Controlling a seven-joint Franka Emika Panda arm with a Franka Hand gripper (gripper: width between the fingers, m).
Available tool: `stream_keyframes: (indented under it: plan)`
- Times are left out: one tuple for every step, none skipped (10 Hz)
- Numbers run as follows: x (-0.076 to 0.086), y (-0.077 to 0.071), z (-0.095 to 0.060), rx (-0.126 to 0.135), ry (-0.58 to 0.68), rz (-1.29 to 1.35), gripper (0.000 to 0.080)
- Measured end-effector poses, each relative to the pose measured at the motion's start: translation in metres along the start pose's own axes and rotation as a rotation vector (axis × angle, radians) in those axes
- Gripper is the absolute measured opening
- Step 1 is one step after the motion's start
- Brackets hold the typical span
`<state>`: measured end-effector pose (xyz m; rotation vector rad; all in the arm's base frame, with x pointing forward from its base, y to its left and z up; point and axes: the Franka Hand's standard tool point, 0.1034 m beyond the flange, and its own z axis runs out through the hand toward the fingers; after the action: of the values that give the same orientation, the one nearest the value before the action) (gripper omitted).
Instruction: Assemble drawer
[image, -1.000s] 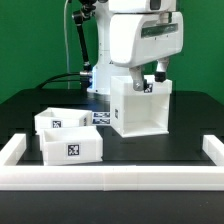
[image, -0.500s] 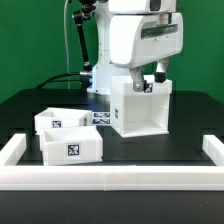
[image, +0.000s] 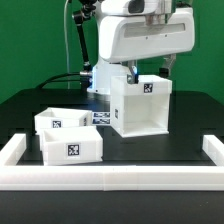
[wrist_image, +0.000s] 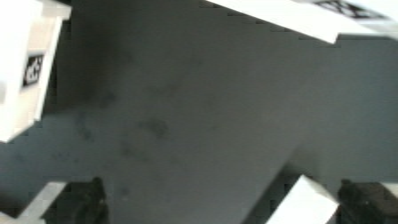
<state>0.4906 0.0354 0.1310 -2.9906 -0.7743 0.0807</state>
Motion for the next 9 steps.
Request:
stream_keyframes:
  plan:
    - [0.0,0.0,0.001,0.001,-0.001,0.032,0.065]
    - [0.0,0.0,0.001,0.001,-0.002,0.122,0.065]
    - [0.0,0.002,0.001,-0.003,0.005,0.157,0.065]
    - [-0.002,0.004,0.001,-0.008,0.014,0.164,0.065]
    - [-0.009,-0.004,0.0,-0.008,0.007,0.167,0.065]
    - [-0.017,-0.017,-0.002,-0.014,0.008,0.177,0.065]
    - [-0.026,-0.03,-0.004,-0.018,0.004,0.158,0.065]
    - [-0.034,-0.04,-0.006,-0.023,0.002,0.142,0.065]
    - [-0.04,-0.052,-0.006,-0.031,0.008,0.145,0.065]
